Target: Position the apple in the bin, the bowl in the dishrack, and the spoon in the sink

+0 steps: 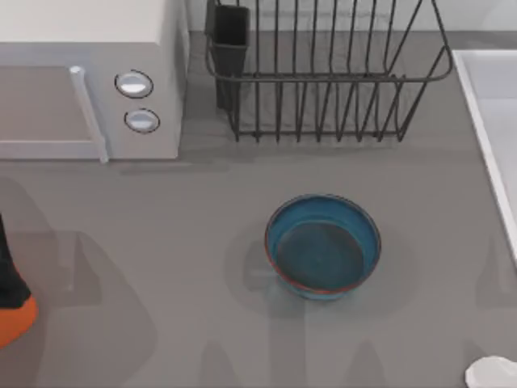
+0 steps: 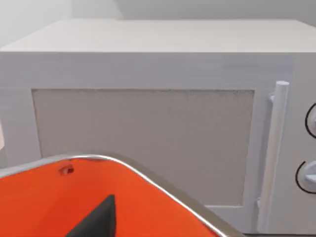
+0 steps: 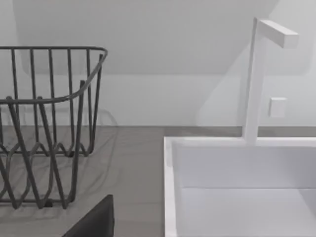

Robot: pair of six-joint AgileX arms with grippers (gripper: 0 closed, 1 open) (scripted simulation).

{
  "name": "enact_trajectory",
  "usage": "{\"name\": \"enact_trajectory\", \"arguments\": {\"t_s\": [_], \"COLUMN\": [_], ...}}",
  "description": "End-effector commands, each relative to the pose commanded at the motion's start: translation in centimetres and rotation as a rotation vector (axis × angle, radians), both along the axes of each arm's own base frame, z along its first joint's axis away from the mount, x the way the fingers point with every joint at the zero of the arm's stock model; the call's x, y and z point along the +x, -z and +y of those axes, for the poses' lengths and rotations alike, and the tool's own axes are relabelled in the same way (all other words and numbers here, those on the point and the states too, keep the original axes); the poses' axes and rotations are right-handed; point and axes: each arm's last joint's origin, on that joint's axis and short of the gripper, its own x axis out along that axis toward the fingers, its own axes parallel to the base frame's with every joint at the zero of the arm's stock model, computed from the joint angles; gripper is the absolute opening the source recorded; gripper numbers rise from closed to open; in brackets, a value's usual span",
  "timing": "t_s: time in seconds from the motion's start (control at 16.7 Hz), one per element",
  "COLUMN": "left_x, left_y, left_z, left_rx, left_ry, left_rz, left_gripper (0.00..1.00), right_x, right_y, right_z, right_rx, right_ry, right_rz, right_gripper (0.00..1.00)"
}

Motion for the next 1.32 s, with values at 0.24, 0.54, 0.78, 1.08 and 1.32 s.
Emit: {"name": "enact_trajectory", "arguments": {"t_s": [0.24, 0.54, 0.78, 1.08, 1.32], "left_x": [0.0, 0.0, 0.0, 0.0, 0.0], "left_y": [0.0, 0.0, 0.0, 0.0, 0.0], "left_z": [0.0, 0.0, 0.0, 0.0, 0.0], "left_rx": [0.000, 0.000, 0.000, 0.000, 0.000], "left_ry": [0.000, 0.000, 0.000, 0.000, 0.000], "left_rz": [0.000, 0.000, 0.000, 0.000, 0.000], "left_gripper": [1.00, 1.00, 1.00, 1.00, 1.00], "right_x": [0.1, 1.8, 6.0, 13.2, 18.1], "right_y": [-2.0, -7.7, -11.3, -11.4, -9.0], "right_z": [0.7, 3.1, 6.8, 13.3, 17.4], "right_rx": [0.046, 0.146, 0.180, 0.131, 0.062], "right_ry": [-0.055, -0.193, -0.253, -0.195, -0.090], "right_rz": [0.073, 0.351, 0.705, 1.161, 1.423], "right_gripper": [1.00, 1.00, 1.00, 1.00, 1.00]}}
